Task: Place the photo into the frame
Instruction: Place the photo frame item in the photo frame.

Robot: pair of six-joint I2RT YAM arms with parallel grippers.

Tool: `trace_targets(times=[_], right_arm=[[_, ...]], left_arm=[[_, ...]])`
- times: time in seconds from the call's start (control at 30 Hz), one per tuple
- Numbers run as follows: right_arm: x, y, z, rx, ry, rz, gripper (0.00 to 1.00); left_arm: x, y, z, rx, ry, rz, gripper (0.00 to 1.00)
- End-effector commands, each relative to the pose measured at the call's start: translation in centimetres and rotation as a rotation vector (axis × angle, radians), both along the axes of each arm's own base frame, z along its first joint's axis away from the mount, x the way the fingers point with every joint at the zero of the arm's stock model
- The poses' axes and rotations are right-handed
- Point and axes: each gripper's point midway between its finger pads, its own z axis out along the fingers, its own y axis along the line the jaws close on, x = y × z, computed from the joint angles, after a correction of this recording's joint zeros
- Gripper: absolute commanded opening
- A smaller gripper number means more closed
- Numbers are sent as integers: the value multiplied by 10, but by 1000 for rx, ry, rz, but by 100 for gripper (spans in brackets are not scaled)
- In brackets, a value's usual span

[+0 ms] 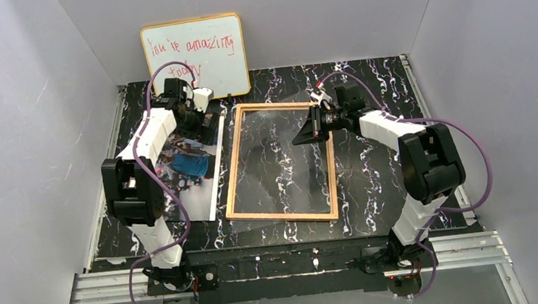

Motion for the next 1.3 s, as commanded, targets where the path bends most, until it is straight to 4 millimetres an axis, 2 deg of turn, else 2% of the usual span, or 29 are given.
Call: trace_targets(times=[0.0, 0.27, 0.53, 0.93, 1.27], right_arm=[[12, 0, 0, -6, -27, 5, 1], [25, -14, -39, -89, 4, -51, 1], [41, -32, -42, -47, 4, -137, 1], [36, -30, -58, 22, 71, -124, 1], [36, -29, -60, 86, 99, -146, 1]], left_arm=[[-8, -1, -6, -11, 10, -31, 98], [-20, -5, -34, -26, 70, -57, 98], [-31, -13, -53, -30, 67, -107, 98], [-45, -21, -90, 54, 80, -154, 98], [-57, -28, -103, 58, 97, -192, 98]])
